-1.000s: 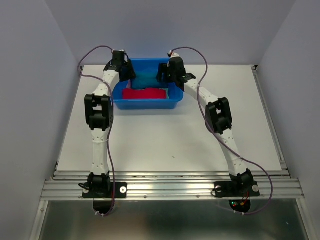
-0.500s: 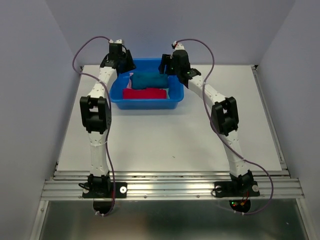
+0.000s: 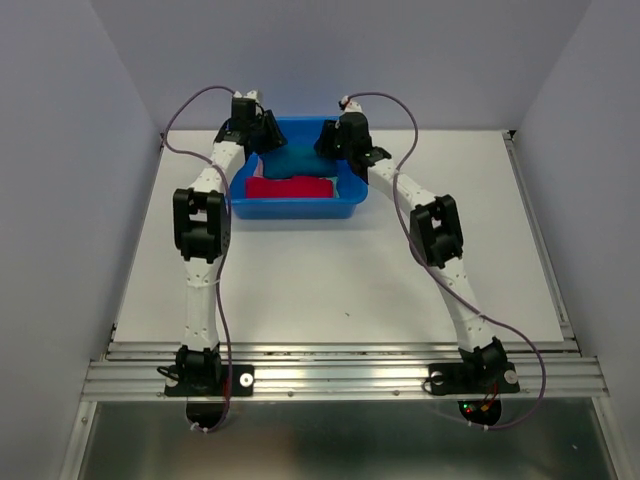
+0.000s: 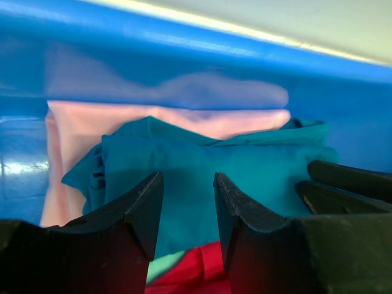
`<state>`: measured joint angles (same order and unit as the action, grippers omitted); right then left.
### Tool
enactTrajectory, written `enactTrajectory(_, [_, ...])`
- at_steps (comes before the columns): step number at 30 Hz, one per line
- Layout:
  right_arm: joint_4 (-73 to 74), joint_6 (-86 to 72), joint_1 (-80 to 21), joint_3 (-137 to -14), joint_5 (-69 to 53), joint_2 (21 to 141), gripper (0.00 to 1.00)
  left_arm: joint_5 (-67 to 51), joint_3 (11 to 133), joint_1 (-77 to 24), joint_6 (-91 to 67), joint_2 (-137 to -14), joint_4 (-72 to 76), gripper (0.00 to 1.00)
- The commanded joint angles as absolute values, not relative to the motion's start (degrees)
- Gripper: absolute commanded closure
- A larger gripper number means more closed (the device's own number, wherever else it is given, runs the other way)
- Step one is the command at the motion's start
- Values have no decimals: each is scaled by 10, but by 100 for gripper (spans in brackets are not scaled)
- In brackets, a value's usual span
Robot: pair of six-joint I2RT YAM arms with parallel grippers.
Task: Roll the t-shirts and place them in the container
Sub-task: Reset both arms
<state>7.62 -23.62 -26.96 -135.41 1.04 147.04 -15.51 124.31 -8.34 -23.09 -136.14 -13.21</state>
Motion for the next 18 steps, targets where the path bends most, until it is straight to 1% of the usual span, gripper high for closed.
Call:
enactTrajectory(1, [34, -253, -265, -1379, 11, 1503, 50, -171, 1251, -87, -239, -1383, -102, 51])
enactTrajectory(6, [42, -246, -265, -1410, 22, 1529, 49, -169, 1263, -88, -238, -1403, -105, 50])
enactTrajectory(7, [43, -245, -265, -1414, 21, 1528, 46, -169, 1265, -88, -239, -1404, -105, 50])
enactTrajectory(14, [25, -248, -265, -1392, 5, 1478, 42, -171, 1266, -90, -236, -1372, -108, 50])
enactTrajectory(17, [13, -248, -265, -1372, 4, 1440, 29, -172, 1263, -90, -233, -1342, -108, 50])
enactTrajectory(18, [18, -246, -265, -1370, 4, 1430, 20, -173, 1262, -91, -233, -1333, -108, 50])
